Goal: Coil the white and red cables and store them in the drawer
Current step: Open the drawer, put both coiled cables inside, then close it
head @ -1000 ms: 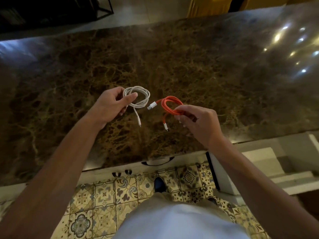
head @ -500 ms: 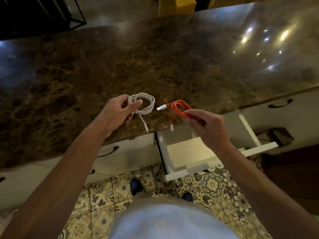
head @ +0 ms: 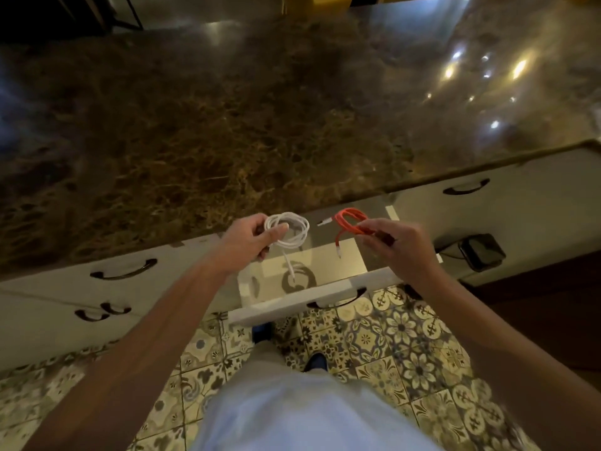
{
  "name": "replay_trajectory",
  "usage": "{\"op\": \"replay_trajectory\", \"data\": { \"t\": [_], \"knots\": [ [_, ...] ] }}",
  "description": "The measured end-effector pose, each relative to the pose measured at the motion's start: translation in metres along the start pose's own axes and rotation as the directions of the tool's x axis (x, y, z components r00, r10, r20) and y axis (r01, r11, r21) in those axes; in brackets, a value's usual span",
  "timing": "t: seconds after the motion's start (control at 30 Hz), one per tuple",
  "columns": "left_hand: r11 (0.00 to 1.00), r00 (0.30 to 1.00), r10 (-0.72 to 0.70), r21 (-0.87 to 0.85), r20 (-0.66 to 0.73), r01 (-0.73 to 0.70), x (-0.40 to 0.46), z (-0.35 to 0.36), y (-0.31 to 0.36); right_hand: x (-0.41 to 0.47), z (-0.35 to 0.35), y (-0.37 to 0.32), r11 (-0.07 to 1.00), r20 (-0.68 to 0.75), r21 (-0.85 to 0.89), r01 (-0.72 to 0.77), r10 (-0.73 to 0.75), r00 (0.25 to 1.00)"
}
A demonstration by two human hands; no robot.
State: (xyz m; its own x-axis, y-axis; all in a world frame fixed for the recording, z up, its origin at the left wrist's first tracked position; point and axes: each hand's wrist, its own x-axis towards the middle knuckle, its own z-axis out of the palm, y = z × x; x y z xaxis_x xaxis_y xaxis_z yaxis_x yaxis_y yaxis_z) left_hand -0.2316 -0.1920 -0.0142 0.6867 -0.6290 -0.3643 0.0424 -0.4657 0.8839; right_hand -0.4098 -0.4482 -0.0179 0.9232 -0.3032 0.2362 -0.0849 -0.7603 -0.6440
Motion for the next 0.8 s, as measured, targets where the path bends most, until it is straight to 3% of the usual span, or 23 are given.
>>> {"op": "replay_trajectory", "data": {
  "t": [0.2, 0.4, 0.57, 0.8],
  "knots": [
    [0.983, 0.985, -0.145, 0.126, 0.096, 0.133, 0.026, 0.025, -0.027, 0.008, 0.008, 0.020, 0.992, 0.132, -0.125, -0.011, 0.028, 0.991],
    [0.966, 0.957, -0.224, 0.174, 0.182, 0.193, 0.050, 0.042, -0.048, 0.028, 0.016, 0.029, 0.940, 0.262, -0.329, -0.088, 0.181, 0.948],
    [0.962, 0.956, -0.269, 0.086, 0.113, 0.261, 0.070, 0.059, -0.073, 0.047, 0.037, 0.030, 0.895, 0.361, -0.429, -0.119, 0.291, 0.886],
    [0.928, 0.950, -0.313, 0.211, -0.002, 0.307, 0.102, 0.076, -0.091, 0.066, 0.062, 0.035, 0.861, 0.425, -0.414, -0.295, 0.469, 0.774]
  ]
}}
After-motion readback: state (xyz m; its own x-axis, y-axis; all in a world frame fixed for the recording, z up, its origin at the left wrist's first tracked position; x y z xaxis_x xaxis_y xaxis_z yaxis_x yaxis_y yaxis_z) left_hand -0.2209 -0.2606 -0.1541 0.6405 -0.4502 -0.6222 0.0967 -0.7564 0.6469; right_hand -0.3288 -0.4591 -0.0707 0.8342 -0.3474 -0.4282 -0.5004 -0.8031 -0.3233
